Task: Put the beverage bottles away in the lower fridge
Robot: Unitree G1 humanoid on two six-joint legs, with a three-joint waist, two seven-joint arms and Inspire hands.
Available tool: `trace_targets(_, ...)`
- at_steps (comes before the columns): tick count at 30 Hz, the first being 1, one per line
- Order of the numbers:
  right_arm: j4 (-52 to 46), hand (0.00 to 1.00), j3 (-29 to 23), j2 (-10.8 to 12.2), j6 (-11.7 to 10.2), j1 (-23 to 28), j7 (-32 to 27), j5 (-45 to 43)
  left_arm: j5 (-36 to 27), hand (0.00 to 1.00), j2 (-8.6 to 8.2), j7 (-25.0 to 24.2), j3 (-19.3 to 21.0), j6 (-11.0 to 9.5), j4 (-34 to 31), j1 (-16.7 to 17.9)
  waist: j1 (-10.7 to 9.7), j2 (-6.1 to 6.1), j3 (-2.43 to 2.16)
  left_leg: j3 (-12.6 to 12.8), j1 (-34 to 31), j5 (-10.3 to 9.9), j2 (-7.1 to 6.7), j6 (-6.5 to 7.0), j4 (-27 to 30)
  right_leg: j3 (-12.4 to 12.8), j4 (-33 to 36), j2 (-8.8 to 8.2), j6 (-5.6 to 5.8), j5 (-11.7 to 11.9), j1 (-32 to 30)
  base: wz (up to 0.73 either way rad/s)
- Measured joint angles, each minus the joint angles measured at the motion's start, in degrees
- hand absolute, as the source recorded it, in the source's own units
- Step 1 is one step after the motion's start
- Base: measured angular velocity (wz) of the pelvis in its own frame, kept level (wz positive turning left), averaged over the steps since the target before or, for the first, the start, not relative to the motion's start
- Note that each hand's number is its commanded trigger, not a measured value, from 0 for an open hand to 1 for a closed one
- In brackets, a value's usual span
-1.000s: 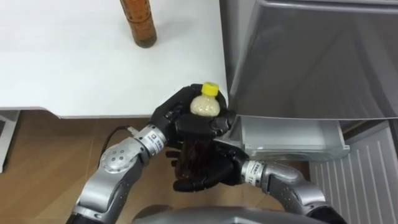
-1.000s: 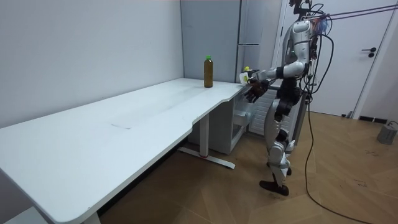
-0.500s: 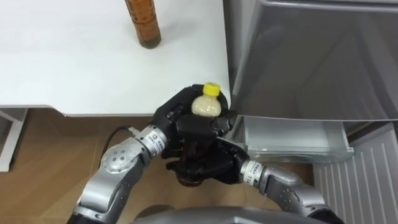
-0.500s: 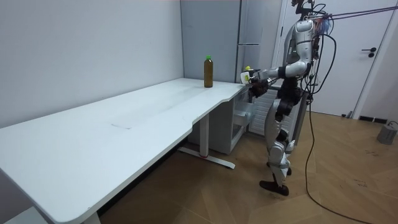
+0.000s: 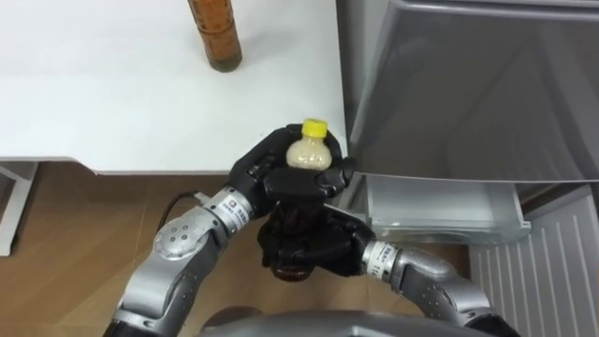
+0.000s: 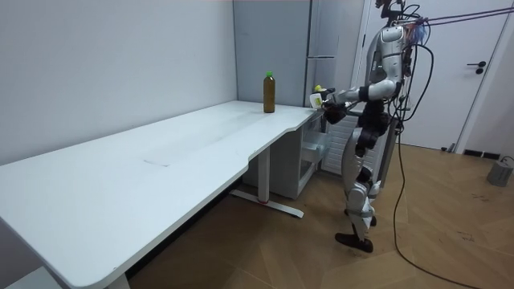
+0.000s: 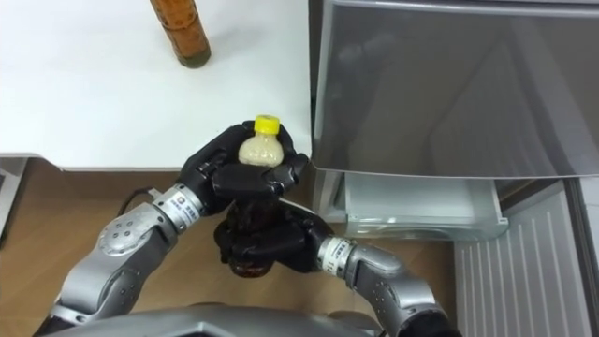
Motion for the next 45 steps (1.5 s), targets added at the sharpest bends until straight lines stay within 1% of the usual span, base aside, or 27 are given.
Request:
trace_targets(3,0.04,1.00,0.00,0.01,-0.01,0.00,0.04,0.01,0.04,0.00,0.02,0.18,-0.01,0.00,0.00,0.00,-0.02,-0.21,0.13,-0.02,0.05,-0.01,0.01,-0.01,0.05,-0.22,0.00,0.00,-0.02,0.01,0.30,0.03)
trace_targets(7,0.22,1.00,-0.06,0.01,-0.08,-0.06,0.42,0.38,0.06,0.00,0.03,0.36,0.01,-0.01,-0.12,-0.25,-0.26,-0.28,0.16,-0.14,0.07,-0.01,0.00,-0.01,0.48,-0.50,0.01,-0.07,-0.02,0.01,0.69,0.06)
trace_targets(9,0.20,1.00,-0.06,0.07,0.13,0.04,0.68,1.18,0.05,0.00,0.05,0.58,0.08,-0.06,-0.87,-0.73,-0.27,-0.26,0.17,-0.23,0.00,-0.02,0.00,-0.02,0.85,-0.46,0.03,-0.06,-0.03,0.02,0.75,0.02)
trace_targets(11,0.20,1.00,-0.13,0.09,0.18,0.06,0.80,2.78,0.06,0.00,0.05,0.74,0.16,-0.15,-1.49,-1.98,-0.32,-0.11,0.25,-0.25,-0.04,-0.03,-0.01,-0.01,0.85,-0.46,0.11,-0.07,-0.05,0.03,0.80,0.00)
trace_targets(15,0.21,1.00,-0.61,0.04,0.16,0.19,0.88,3.05,0.07,0.00,0.03,1.31,0.60,-0.42,-3.12,-2.81,-0.49,0.03,0.17,-0.26,-0.04,-0.03,0.00,-0.01,0.96,-0.45,0.23,-0.08,-0.08,0.06,0.77,0.00)
trace_targets(17,0.48,1.00,-0.81,-0.17,0.21,0.31,0.88,3.08,0.05,0.00,0.04,1.66,0.73,-1.34,-4.09,-3.21,-0.64,0.19,0.06,-0.23,0.05,-0.03,-0.01,-0.01,0.97,-0.34,0.27,-0.11,-0.08,0.06,0.76,0.00)
trace_targets(18,0.62,1.00,-0.82,-0.23,0.28,0.34,0.88,3.07,0.05,0.00,0.05,1.70,0.76,-1.37,-4.39,-3.30,-0.70,0.25,0.01,-0.23,0.05,-0.03,-0.03,-0.01,0.97,-0.34,0.27,-0.12,-0.08,0.07,0.76,0.00)
trace_targets(19,0.74,1.00,-0.93,-0.46,0.66,0.43,0.88,3.04,0.06,0.00,0.07,1.78,0.95,-1.36,-5.21,-3.33,-0.93,0.38,-0.14,-0.22,0.07,-0.02,-0.04,-0.01,0.96,-0.34,0.27,-0.16,-0.06,0.08,0.77,0.00)
trace_targets(21,1.37,1.00,-0.93,-0.68,1.05,0.62,0.90,2.93,0.06,0.00,0.13,1.91,1.29,-1.36,-6.56,-3.33,-1.01,0.58,-0.18,-0.19,0.17,-0.02,-0.06,0.00,0.85,-0.31,0.24,-0.17,-0.05,0.08,0.76,0.00)
trace_targets(22,1.87,1.00,-0.93,-0.72,1.63,0.68,0.89,2.88,0.07,0.00,0.25,2.17,1.30,-1.36,-7.36,-3.33,-1.00,0.68,-0.22,-0.17,0.25,-0.01,-0.05,0.00,0.82,-0.28,0.22,-0.17,-0.05,0.08,0.75,0.00)
trace_targets(24,2.03,1.00,-0.85,-0.90,2.27,0.79,0.87,2.84,0.05,0.00,0.31,2.26,1.34,-1.35,-8.39,-3.33,-0.85,0.81,-0.19,-0.13,0.54,-0.01,-0.06,0.01,0.84,-0.13,0.20,-0.14,-0.05,0.08,0.74,0.00)
trace_targets(26,2.04,1.00,-0.51,-1.01,2.74,0.88,0.87,2.84,-0.10,0.00,0.29,2.95,1.26,-1.45,-11.33,-3.34,-0.64,0.86,-0.16,-0.13,0.55,-0.01,-0.06,0.01,0.86,-0.09,0.15,-0.11,-0.05,0.08,0.74,0.00)
trace_targets(27,2.05,1.00,-0.44,-1.01,2.78,0.88,0.86,2.84,-0.20,0.00,0.21,3.07,1.16,-1.73,-12.43,-3.41,-0.64,0.86,-0.16,-0.13,0.55,-0.01,-0.06,0.01,0.85,-0.13,0.14,-0.11,-0.05,0.08,0.74,0.00)
trace_targets(29,2.05,1.00,-0.07,-1.05,2.77,0.88,0.72,2.90,-2.37,0.00,-0.04,3.38,0.61,-4.32,-15.57,-4.30,-0.61,0.86,-0.16,-0.09,0.79,-0.01,-0.07,0.01,0.75,-0.25,0.11,-0.11,-0.05,0.08,0.85,0.00)
trace_targets(31,2.10,1.00,0.20,-1.08,2.77,1.03,0.69,2.89,-4.19,0.00,-0.08,3.37,-0.17,-5.91,-16.64,-5.22,-0.37,0.86,-0.15,-0.09,0.98,-0.01,-0.07,0.01,0.66,-0.21,0.08,-0.10,-0.05,0.08,0.98,0.00)
trace_targets(32,2.11,1.00,0.41,-1.07,2.77,1.07,0.64,2.87,-4.80,0.00,-0.19,3.40,-0.20,-6.33,-17.54,-5.25,-0.26,0.88,-0.16,-0.10,0.99,-0.01,-0.07,0.01,0.66,-0.20,0.08,-0.10,-0.05,0.08,0.97,0.00)
trace_targets(34,2.24,1.00,0.46,-1.09,2.75,1.16,0.58,2.61,-4.84,0.00,-0.20,3.61,-0.19,-6.36,-19.04,-5.25,-0.24,0.81,-0.17,-0.04,1.10,-0.01,-0.05,0.01,0.60,-0.09,0.09,-0.06,-0.04,0.08,0.99,-0.02)
trace_targets(38,3.20,1.00,0.54,-1.26,2.75,1.94,-0.44,1.77,-4.58,0.00,-0.20,4.82,0.45,-6.44,-22.50,-5.26,0.47,0.61,-0.15,-0.16,1.78,-0.01,-0.02,0.00,-0.04,0.19,0.11,0.04,-0.04,0.08,1.39,-0.04)
trace_targets(40,3.18,1.00,0.52,-1.29,2.75,2.03,-0.45,1.44,-4.62,0.00,-0.25,5.23,0.87,-6.95,-24.69,-5.26,0.54,0.61,-0.16,-0.19,1.84,-0.01,-0.03,0.00,-0.41,0.19,0.13,0.04,-0.04,0.08,1.46,0.00)
trace_targets(42,3.14,1.00,0.59,-1.26,2.75,2.22,-0.43,1.36,-4.71,0.00,-0.31,5.38,1.69,-7.72,-26.72,-5.27,0.58,0.61,-0.17,-0.20,2.02,-0.01,-0.03,0.00,-0.62,0.19,0.11,0.05,-0.04,0.07,1.62,0.00)
trace_targets(45,3.14,1.00,0.44,-1.26,2.74,2.44,-0.43,0.85,-4.62,0.00,-0.79,5.71,4.70,-8.15,-29.95,-5.34,0.52,0.61,-0.25,-0.28,2.04,-0.01,-0.04,0.00,-0.60,-0.11,-0.02,0.08,-0.04,0.08,1.85,0.04)
